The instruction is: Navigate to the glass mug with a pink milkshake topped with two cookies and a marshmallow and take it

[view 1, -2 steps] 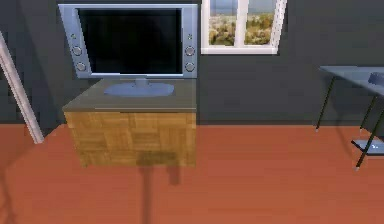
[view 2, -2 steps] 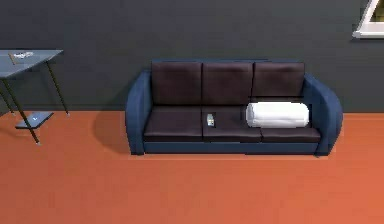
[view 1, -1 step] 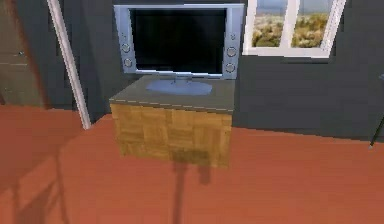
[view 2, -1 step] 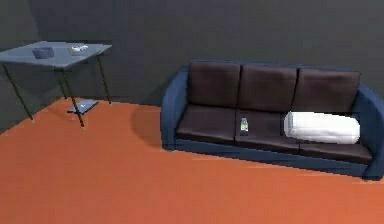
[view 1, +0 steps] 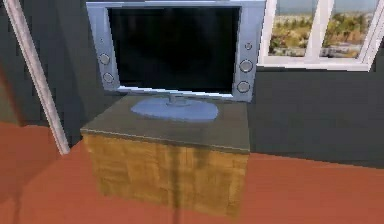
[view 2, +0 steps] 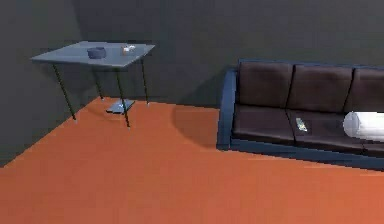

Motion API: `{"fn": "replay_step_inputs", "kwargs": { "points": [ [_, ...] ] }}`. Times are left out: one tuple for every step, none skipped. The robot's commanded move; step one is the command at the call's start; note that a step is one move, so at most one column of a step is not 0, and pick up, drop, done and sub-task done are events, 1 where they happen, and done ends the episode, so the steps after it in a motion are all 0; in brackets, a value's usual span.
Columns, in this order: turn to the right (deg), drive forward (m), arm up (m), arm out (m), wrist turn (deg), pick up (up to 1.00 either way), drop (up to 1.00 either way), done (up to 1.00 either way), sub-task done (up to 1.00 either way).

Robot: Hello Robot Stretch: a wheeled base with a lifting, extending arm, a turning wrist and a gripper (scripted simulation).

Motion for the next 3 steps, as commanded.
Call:
{"fn": "replay_step_inputs", "kwargs": {
  "points": [
    [-21.0,0.0,0.0,0.0,0.0,0.0,0.0,0.0,0.0],
    [0.0,0.6,0.0,0.0,0.0,0.0,0.0,0.0,0.0],
    [-45.0,0.0,0.0,0.0,0.0,0.0,0.0,0.0,0.0]
  ]
}}
